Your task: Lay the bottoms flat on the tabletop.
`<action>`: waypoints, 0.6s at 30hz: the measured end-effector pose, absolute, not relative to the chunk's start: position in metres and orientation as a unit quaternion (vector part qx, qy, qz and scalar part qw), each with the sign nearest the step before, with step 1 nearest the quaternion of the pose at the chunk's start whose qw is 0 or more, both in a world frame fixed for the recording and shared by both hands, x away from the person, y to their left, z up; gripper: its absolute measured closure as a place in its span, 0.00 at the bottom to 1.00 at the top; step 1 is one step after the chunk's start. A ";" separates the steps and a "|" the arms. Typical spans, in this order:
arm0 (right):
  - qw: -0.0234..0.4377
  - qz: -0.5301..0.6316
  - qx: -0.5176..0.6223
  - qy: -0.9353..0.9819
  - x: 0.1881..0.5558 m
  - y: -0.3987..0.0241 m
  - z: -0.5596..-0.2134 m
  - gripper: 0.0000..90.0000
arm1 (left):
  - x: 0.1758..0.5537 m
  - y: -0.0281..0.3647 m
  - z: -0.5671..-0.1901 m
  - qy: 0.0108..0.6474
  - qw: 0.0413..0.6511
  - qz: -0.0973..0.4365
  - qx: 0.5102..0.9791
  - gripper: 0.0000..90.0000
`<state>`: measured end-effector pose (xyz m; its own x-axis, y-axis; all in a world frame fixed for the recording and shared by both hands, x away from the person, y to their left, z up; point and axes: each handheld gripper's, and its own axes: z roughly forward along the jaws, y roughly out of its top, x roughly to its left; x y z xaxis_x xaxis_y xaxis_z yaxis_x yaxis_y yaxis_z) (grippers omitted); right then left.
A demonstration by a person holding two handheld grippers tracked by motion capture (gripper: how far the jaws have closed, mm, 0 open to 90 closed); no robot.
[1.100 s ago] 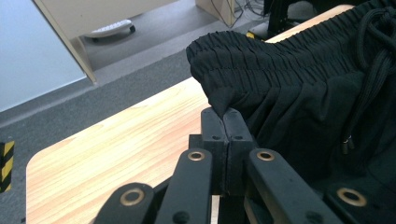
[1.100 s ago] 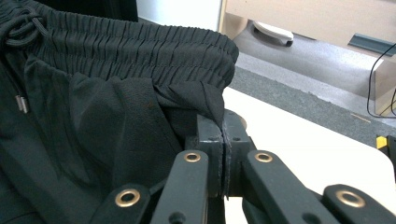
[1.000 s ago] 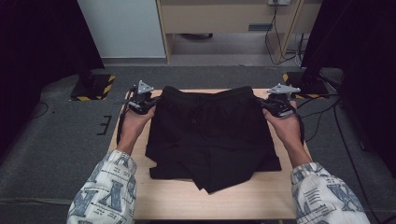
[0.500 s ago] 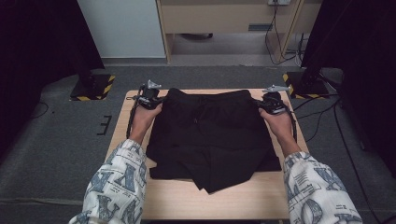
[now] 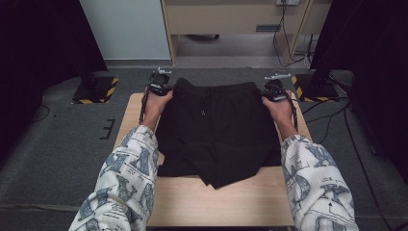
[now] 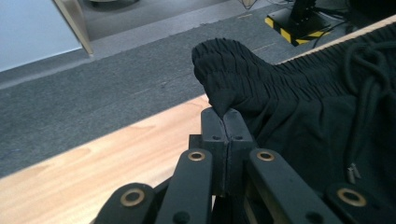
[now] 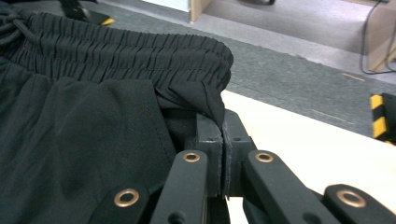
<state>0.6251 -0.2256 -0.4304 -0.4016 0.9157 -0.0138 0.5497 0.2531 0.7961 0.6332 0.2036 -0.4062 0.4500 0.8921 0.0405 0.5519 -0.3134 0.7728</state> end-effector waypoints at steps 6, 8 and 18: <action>0.246 0.341 0.509 0.751 0.634 -0.216 -0.439 0.42 | 0.637 0.206 -0.419 0.477 0.346 0.233 0.774 0.65; 0.277 0.331 0.504 0.748 0.626 -0.215 -0.441 0.35 | 0.630 0.208 -0.419 0.470 0.357 0.239 0.771 0.60; 0.255 0.329 0.507 0.755 0.576 -0.228 -0.456 0.32 | 0.573 0.213 -0.415 0.444 0.385 0.228 0.776 0.31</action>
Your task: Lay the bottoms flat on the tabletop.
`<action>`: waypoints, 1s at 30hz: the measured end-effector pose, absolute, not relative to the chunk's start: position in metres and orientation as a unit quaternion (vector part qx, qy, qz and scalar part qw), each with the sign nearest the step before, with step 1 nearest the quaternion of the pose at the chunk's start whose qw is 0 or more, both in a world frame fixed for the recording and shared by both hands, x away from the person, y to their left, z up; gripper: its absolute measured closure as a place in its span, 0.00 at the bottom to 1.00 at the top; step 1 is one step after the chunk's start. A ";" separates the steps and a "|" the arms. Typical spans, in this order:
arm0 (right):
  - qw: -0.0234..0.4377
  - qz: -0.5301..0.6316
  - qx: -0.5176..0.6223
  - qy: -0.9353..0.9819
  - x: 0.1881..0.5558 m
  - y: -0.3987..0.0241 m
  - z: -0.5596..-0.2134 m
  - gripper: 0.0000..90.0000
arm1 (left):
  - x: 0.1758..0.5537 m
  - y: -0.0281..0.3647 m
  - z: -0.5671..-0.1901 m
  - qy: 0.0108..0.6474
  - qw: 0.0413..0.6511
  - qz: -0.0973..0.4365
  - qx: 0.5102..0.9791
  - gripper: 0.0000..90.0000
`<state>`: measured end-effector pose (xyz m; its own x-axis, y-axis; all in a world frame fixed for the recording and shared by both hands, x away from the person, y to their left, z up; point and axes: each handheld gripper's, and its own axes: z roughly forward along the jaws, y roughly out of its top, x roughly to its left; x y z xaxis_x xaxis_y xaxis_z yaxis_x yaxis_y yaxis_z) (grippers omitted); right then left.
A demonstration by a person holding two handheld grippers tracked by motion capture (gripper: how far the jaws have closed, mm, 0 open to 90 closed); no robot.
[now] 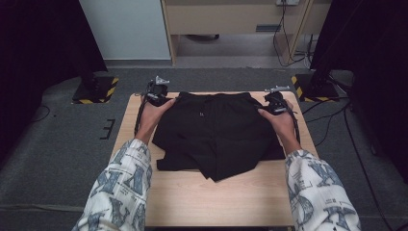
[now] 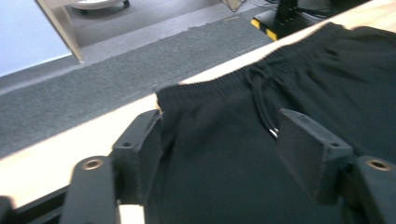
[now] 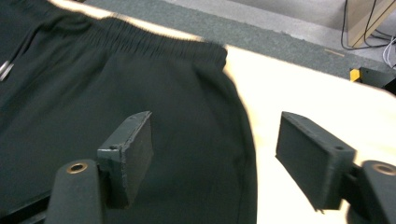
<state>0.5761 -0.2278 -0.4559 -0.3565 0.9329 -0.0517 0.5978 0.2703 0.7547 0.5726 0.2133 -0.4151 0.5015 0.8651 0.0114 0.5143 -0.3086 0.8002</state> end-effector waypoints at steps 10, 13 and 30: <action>0.240 0.327 0.480 0.778 0.494 -0.232 -0.477 0.24 | 0.495 0.223 -0.431 0.418 0.393 0.182 0.798 0.16; 0.237 0.329 0.473 0.782 0.483 -0.232 -0.483 0.28 | 0.480 0.223 -0.438 0.409 0.399 0.179 0.801 0.12; 0.207 0.386 0.435 0.787 0.427 -0.216 -0.492 0.31 | 0.398 0.232 -0.499 0.421 0.421 0.201 0.778 0.07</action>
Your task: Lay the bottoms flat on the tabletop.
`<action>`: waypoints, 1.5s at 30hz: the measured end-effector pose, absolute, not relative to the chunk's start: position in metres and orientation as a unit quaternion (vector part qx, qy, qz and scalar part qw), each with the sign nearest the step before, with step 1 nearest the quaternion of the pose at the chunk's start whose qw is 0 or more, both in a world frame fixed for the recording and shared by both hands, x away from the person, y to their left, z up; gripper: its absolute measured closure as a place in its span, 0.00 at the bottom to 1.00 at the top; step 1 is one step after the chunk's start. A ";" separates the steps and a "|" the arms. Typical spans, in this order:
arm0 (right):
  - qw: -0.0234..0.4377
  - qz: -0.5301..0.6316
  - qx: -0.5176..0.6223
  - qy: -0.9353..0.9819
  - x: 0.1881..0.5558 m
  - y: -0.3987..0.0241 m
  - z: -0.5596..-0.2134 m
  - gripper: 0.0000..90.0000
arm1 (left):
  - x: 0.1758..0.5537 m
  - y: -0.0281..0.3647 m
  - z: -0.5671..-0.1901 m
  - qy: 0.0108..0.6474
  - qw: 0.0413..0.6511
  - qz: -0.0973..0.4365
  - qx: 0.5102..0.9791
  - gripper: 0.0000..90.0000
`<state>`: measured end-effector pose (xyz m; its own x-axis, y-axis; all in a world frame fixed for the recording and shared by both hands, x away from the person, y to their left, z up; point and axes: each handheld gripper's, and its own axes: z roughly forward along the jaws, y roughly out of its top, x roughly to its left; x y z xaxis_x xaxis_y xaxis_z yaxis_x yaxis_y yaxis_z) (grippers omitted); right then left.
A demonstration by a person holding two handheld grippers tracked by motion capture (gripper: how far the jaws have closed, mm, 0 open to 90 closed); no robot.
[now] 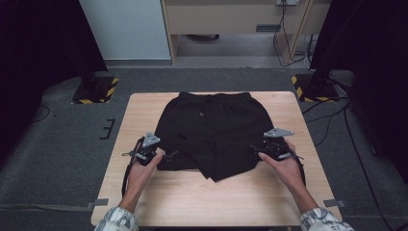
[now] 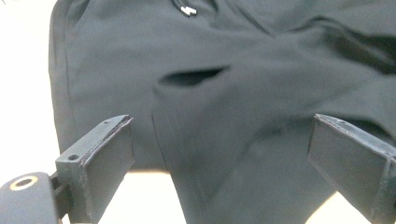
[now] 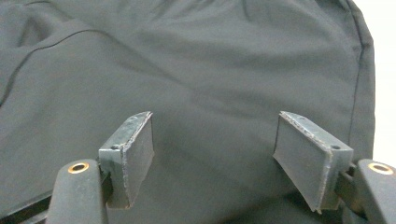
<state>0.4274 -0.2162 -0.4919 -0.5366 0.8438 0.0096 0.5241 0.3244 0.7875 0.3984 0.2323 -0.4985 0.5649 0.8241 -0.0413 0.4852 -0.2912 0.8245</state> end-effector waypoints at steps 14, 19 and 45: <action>0.244 0.368 0.387 0.809 0.379 -0.210 -0.520 0.54 | 0.371 0.236 -0.523 0.453 0.370 0.218 0.781 0.12; 0.209 0.362 0.394 0.819 0.381 -0.202 -0.529 0.39 | 0.374 0.231 -0.530 0.461 0.336 0.206 0.795 0.16; 0.167 0.400 0.399 0.808 0.373 -0.213 -0.516 0.98 | 0.356 0.245 -0.513 0.459 0.328 0.199 0.801 0.92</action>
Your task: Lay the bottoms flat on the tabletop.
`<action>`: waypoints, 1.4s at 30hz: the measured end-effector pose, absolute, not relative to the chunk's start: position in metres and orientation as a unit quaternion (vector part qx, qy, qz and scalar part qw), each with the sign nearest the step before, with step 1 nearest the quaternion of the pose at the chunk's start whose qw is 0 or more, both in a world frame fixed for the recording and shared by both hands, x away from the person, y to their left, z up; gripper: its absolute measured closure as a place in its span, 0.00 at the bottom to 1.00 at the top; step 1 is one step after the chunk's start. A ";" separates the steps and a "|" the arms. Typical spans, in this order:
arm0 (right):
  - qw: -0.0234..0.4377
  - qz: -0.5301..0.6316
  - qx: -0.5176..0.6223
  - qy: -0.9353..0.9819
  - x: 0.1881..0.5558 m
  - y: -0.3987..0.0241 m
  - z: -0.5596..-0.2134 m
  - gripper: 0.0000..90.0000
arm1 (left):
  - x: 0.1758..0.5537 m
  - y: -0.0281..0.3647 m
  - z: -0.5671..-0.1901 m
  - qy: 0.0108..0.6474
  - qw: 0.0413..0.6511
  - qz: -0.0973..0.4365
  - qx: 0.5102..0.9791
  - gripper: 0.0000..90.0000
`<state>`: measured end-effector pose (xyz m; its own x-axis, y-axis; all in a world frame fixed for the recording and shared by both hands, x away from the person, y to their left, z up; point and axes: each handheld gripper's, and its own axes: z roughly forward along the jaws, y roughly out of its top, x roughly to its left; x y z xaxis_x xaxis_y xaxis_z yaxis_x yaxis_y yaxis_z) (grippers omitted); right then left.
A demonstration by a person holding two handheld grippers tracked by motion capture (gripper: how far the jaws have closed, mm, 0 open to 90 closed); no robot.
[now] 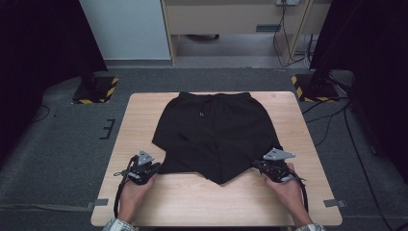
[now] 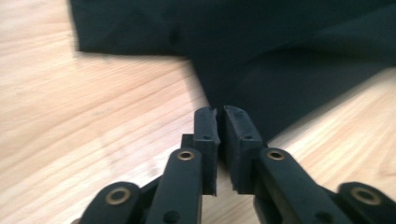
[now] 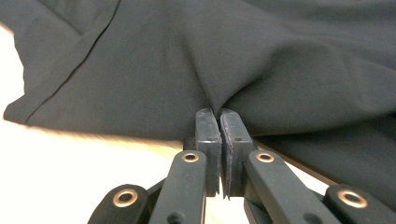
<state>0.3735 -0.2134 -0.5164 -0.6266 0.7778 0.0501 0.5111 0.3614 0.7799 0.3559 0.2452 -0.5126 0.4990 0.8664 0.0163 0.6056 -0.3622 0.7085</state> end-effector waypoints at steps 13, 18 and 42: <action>0.205 0.372 0.462 0.779 0.372 -0.239 -0.516 0.61 | 0.363 0.246 -0.510 0.471 0.353 0.217 0.779 0.56; 0.211 0.402 0.447 0.771 0.356 -0.226 -0.507 0.39 | 0.370 0.236 -0.508 0.468 0.368 0.206 0.776 0.47; 0.195 0.335 0.351 0.852 0.333 -0.151 -0.526 0.89 | 0.363 0.240 -0.498 0.487 0.383 0.265 0.739 0.46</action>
<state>0.3327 -0.1512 -0.5258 -0.6778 0.7290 -0.0962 0.4680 0.5286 0.7081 0.3634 0.2403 -0.4980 0.3853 0.9226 0.0184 0.5163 -0.2320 0.8244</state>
